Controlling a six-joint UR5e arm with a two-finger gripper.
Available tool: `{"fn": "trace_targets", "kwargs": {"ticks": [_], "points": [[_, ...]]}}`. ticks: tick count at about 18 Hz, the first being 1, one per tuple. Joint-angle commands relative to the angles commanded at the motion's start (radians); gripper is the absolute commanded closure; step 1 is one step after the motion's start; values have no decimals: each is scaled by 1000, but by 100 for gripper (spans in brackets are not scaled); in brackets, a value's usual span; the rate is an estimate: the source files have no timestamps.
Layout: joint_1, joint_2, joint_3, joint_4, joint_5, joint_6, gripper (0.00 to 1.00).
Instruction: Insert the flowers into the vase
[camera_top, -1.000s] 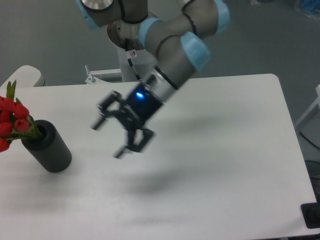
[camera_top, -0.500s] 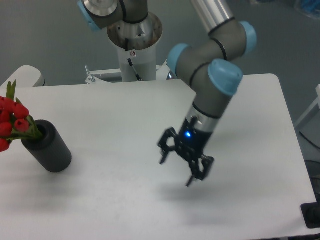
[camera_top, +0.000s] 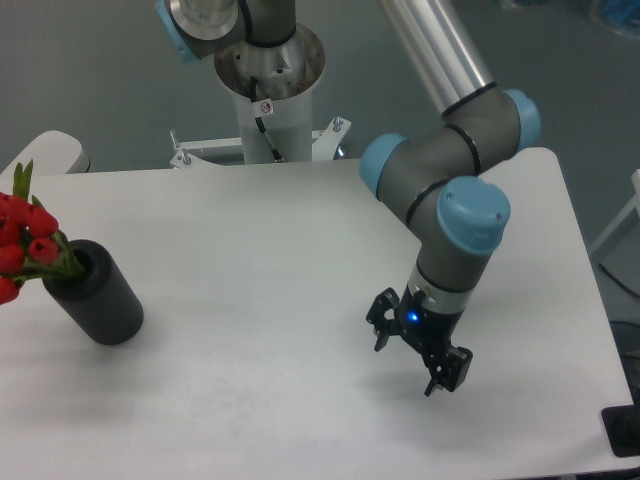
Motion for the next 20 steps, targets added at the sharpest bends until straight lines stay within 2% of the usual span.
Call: {"fn": "trace_targets", "kwargs": {"ticks": [4, 7, 20], "points": [[-12, -38, 43, -11, 65, 36, 0], [-28, -60, 84, -63, 106, 36, 0], [-37, -57, 74, -65, 112, 54, 0]]}}
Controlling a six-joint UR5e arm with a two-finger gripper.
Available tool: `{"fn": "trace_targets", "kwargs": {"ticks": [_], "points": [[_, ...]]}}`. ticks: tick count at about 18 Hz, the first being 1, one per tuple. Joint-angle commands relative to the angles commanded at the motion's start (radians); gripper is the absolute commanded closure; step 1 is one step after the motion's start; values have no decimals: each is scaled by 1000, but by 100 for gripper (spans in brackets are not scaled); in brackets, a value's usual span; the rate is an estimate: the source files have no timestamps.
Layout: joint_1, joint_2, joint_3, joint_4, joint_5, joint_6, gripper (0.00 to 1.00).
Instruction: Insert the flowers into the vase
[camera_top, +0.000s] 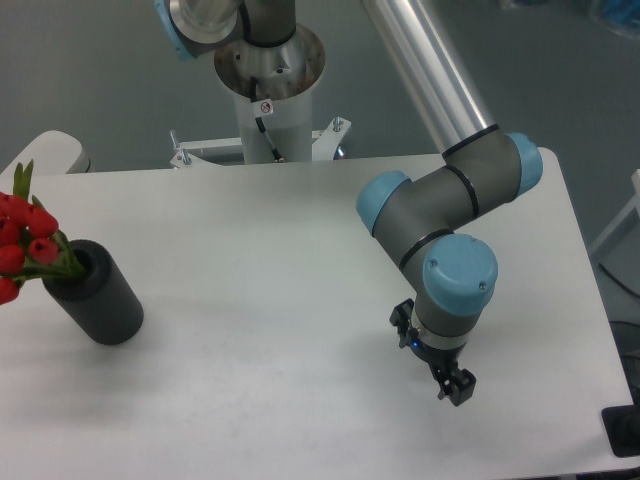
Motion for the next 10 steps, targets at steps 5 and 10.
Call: {"fn": "trace_targets", "kwargs": {"ticks": [5, 10], "points": [[-5, 0, -3, 5, 0, 0, 0], [-6, 0, -5, 8, 0, 0, 0]]}}
